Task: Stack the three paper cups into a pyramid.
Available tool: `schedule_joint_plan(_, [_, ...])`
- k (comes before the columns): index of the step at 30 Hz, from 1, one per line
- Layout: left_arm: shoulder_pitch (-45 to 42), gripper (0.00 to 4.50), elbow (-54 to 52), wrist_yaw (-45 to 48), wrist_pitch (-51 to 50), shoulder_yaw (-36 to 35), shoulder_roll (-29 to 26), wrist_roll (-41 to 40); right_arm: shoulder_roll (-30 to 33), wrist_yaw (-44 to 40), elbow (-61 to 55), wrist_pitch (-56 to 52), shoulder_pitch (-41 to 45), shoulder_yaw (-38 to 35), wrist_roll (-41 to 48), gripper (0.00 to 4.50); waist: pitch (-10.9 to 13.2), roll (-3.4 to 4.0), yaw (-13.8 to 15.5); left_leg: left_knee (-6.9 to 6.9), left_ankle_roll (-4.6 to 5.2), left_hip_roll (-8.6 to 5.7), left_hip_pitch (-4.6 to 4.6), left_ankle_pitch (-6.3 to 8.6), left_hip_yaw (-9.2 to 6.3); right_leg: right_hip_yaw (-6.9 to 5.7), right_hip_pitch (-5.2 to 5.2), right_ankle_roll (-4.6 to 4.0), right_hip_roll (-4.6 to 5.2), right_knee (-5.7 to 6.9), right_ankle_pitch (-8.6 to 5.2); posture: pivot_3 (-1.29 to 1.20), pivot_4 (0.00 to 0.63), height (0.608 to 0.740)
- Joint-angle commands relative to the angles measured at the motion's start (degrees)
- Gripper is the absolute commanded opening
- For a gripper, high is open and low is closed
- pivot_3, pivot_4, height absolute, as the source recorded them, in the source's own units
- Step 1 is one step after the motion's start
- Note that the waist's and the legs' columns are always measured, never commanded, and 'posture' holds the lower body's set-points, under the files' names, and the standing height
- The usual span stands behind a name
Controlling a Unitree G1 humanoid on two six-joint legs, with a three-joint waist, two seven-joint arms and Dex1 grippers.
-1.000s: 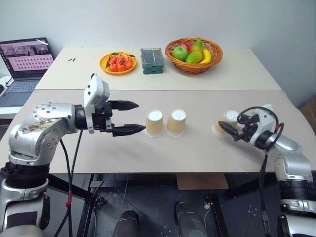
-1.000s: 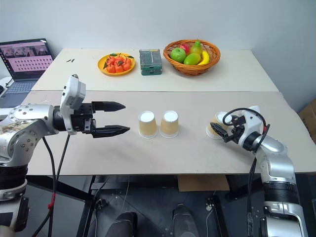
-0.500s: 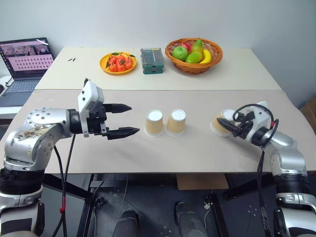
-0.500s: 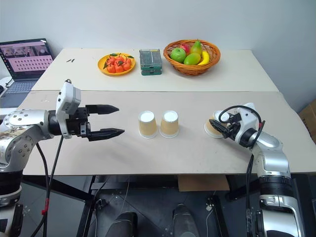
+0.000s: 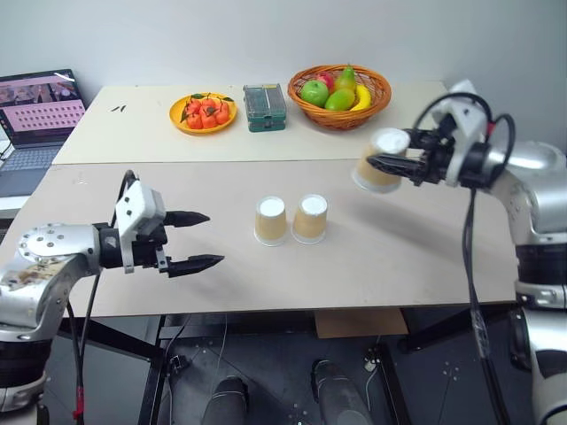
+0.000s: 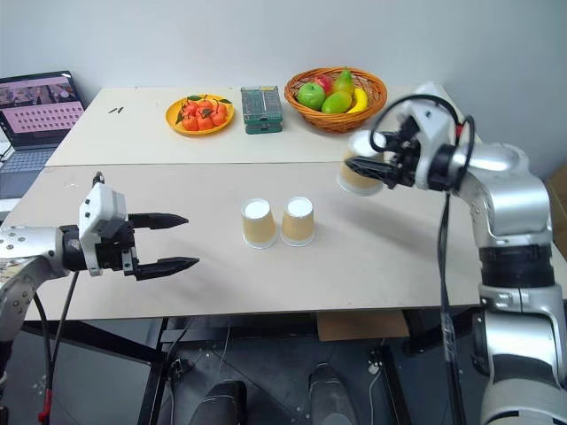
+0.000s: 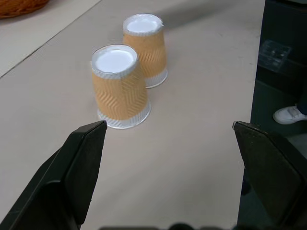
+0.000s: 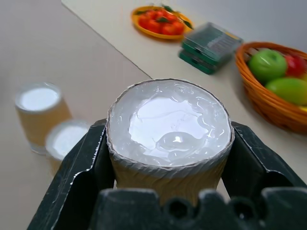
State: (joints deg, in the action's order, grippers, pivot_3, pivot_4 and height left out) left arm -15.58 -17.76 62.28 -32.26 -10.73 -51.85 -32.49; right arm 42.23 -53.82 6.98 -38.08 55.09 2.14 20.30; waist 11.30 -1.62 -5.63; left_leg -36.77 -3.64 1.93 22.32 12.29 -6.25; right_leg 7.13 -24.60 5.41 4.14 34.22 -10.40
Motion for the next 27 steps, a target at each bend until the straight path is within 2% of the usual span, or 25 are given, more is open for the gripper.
schedule_joint_plan(1, [0.04,4.5,-2.95,-1.77,1.33,-0.57,1.07,-0.29,-1.57,-2.41,-2.24,0.35,3.81,3.81,-1.26,2.75,0.0,0.0,0.07,0.01,0.0,-0.01,0.02,0.0,0.0,0.0,0.0,0.03,0.01,-0.01,0.01,0.0,0.15,0.74])
schedule_joint_plan(6, [0.03,4.5,-3.72,-3.17,1.03,-0.14,2.48,-0.42,-5.27,-3.45,-2.51,-0.13,6.3,6.42,-1.27,2.75,0.0,0.0,0.18,0.01,0.0,-0.03,0.09,0.0,0.0,0.0,-0.02,0.19,0.03,-0.06,0.1,0.0,0.15,0.74])
schedule_joint_plan(13, [-0.51,4.5,-3.48,-4.12,0.9,0.0,3.25,-0.69,-10.35,-3.44,-3.52,-0.08,4.31,8.71,-1.15,2.75,0.0,0.0,0.09,0.0,0.01,-0.01,0.39,0.0,0.0,0.0,-0.55,0.08,0.01,0.32,0.13,0.0,0.15,0.74])
schedule_joint_plan(27, [0.08,4.5,-4.97,-5.6,0.09,-0.15,4.13,-1.31,-15.21,-5.06,2.79,4.68,6.32,10.49,-4.02,2.75,0.0,0.0,-0.06,-0.02,0.0,0.05,0.21,-0.02,0.0,0.03,-0.6,-0.05,-0.14,0.74,0.04,0.0,0.15,0.74])
